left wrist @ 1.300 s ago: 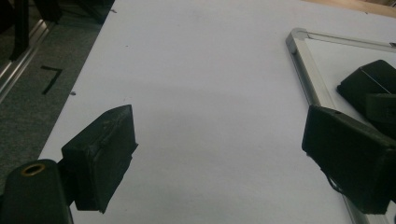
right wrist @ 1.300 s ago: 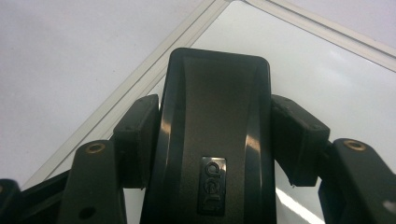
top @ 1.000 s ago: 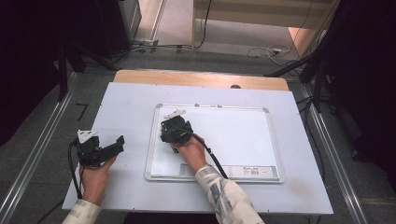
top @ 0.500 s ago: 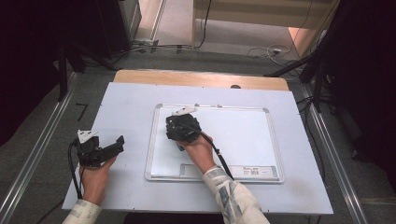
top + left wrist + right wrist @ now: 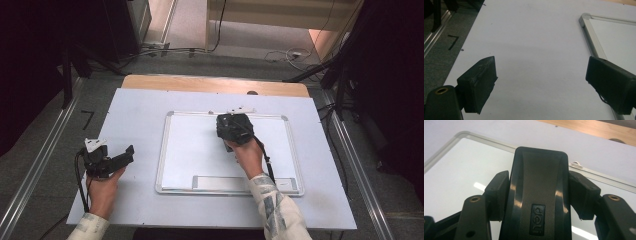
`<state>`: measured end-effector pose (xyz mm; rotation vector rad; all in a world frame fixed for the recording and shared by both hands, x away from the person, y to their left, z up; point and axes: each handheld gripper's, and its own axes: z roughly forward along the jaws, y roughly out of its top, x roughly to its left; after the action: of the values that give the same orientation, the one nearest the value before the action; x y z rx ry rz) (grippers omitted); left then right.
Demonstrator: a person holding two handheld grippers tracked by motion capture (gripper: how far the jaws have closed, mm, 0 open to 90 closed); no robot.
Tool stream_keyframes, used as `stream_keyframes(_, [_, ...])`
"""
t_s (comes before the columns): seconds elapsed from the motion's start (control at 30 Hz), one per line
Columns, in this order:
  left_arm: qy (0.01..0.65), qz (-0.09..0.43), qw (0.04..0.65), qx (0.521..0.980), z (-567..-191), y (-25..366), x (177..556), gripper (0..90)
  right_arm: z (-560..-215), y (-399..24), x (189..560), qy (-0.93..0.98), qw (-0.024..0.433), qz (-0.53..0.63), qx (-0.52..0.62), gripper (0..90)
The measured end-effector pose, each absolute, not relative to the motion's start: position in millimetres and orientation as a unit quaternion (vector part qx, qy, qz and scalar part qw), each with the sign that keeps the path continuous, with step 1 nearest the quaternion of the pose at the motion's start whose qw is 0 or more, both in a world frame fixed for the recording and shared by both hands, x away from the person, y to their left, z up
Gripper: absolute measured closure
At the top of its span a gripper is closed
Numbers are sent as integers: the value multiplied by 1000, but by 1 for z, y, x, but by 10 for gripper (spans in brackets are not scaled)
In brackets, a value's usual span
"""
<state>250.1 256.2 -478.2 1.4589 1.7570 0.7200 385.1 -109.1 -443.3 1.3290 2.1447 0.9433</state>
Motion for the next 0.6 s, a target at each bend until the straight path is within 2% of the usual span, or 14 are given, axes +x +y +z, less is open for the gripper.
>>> stream_keyframes(0.6, [685, 280, 363, 566, -479, 257, 251, 100, -452, -161, 400, 756, 238, 317, 521, 360])
